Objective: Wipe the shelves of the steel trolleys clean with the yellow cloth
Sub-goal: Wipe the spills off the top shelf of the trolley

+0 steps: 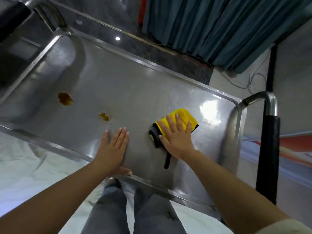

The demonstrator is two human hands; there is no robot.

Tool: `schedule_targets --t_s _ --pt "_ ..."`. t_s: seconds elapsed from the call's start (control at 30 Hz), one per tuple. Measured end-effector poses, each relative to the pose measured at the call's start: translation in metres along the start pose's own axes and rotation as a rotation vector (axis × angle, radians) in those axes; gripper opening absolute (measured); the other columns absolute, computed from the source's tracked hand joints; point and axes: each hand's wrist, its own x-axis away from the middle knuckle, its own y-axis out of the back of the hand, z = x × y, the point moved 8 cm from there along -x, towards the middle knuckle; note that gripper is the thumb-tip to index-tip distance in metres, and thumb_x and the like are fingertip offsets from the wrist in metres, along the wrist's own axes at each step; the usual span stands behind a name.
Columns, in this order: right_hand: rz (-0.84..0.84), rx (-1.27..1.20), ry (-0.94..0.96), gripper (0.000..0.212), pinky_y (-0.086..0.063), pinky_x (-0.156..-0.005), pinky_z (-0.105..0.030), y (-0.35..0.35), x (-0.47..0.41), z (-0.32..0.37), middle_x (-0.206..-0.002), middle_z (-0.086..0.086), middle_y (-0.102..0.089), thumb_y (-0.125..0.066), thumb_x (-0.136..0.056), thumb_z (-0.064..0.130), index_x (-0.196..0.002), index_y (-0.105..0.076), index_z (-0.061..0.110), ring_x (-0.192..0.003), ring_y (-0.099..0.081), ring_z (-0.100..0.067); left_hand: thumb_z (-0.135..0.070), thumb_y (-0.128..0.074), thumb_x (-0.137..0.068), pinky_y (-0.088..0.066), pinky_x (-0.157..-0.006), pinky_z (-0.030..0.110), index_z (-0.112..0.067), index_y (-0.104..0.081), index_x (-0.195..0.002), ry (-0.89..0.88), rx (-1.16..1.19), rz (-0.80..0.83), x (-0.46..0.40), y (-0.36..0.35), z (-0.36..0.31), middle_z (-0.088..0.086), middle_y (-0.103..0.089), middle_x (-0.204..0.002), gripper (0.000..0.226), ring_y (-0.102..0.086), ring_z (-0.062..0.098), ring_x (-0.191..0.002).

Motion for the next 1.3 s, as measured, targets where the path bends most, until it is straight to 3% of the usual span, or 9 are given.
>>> schedule_targets --t_s 0.1,0.27,0.47,0.6,0.87,0.93,1.03,1.2,1.3 --pt "-0.039 0.024 0.027 0.054 -0.008 -0.107 -0.067 -0.008 0.046 0.026 -0.155 -0.003 -0.028 -0.028 -0.094 0.053 -0.144 -0.035 0.035 -0.143 -0.016 -0.038 -0.097 -0.02 -0.058 0.015 -0.112 0.058 -0.005 0.036 -0.137 0.035 0.095 -0.1 0.009 -0.006 0.011 0.014 0.039 -0.148 0.134 0.038 0.03 -0.133" --pt "-0.047 0.024 0.028 0.054 -0.012 -0.108 -0.063 -0.018 0.079 0.044 -0.156 0.0 -0.026 -0.026 -0.097 0.049 -0.147 -0.03 0.031 -0.144 -0.015 -0.036 -0.085 -0.018 -0.073 -0.017 -0.114 0.06 0.001 -0.011 -0.148 0.068 0.253 -0.231 0.031 -0.021 0.017 0.021 -0.011 -0.157 0.115 -0.011 0.035 -0.146" --pt "0.046 0.054 0.018 0.056 -0.008 -0.111 -0.062 -0.013 0.055 0.04 -0.157 0.004 -0.018 -0.021 -0.096 0.052 -0.148 -0.023 0.032 -0.145 -0.006 -0.032 -0.098 0.001 -0.053 0.012 -0.113 0.052 -0.004 0.024 -0.146 0.281 0.319 -0.195 0.032 -0.043 0.059 0.019 0.025 -0.155 0.134 0.026 0.032 -0.142" --pt "0.064 0.084 -0.066 0.055 0.008 -0.112 -0.056 -0.006 -0.001 0.03 -0.16 0.009 -0.001 -0.022 -0.098 0.054 -0.149 -0.007 0.039 -0.147 0.01 -0.023 -0.099 0.004 -0.052 0.012 -0.113 0.052 -0.008 0.035 -0.139 0.261 0.36 -0.193 0.03 -0.048 0.066 0.017 0.028 -0.154 0.129 0.027 0.032 -0.141" --pt "0.089 -0.017 -0.198 0.058 0.008 -0.112 -0.056 -0.01 0.006 0.055 -0.16 0.007 0.008 -0.023 -0.098 0.053 -0.149 -0.001 0.039 -0.145 0.018 -0.023 -0.1 -0.01 -0.045 0.007 -0.116 0.057 -0.004 0.034 -0.141 0.31 0.371 -0.115 0.017 -0.034 0.126 0.017 0.033 -0.153 0.142 0.027 0.033 -0.142" --pt "0.091 0.021 -0.124 0.056 0.001 -0.113 -0.059 -0.015 0.03 0.071 -0.16 0.003 0.001 -0.023 -0.098 0.053 -0.15 -0.007 0.037 -0.146 0.014 -0.028 -0.101 -0.008 -0.039 0.009 -0.115 0.059 -0.004 0.036 -0.139 0.274 0.361 -0.064 0.014 -0.034 0.135 0.018 0.038 -0.15 0.146 0.033 0.033 -0.14" --pt "0.056 0.056 -0.063 0.056 -0.021 -0.104 -0.066 -0.018 0.059 0.095 -0.155 -0.004 -0.027 -0.027 -0.095 0.049 -0.146 -0.033 0.029 -0.143 -0.018 -0.038 -0.101 0.0 -0.034 0.013 -0.113 0.061 -0.002 0.037 -0.138 0.244 0.356 -0.025 0.013 -0.032 0.134 0.019 0.042 -0.147 0.148 0.038 0.034 -0.136" --pt "0.071 0.03 -0.151 0.055 0.009 -0.111 -0.057 -0.025 0.044 0.098 -0.159 0.005 -0.002 -0.018 -0.096 0.054 -0.148 -0.013 0.038 -0.146 0.011 -0.029 -0.102 0.0 -0.034 0.017 -0.11 0.063 -0.002 0.044 -0.133 0.237 0.362 0.04 0.009 -0.035 0.134 0.02 0.051 -0.139 0.147 0.047 0.035 -0.128" --pt "0.05 0.031 -0.162 0.056 0.016 -0.11 -0.053 -0.02 0.016 0.093 -0.159 0.006 0.001 -0.02 -0.095 0.053 -0.148 -0.013 0.039 -0.145 0.016 -0.026 -0.103 0.001 -0.035 0.016 -0.11 0.064 -0.002 0.047 -0.13 0.223 0.359 0.054 0.005 -0.036 0.135 0.019 0.055 -0.135 0.146 0.051 0.035 -0.125"
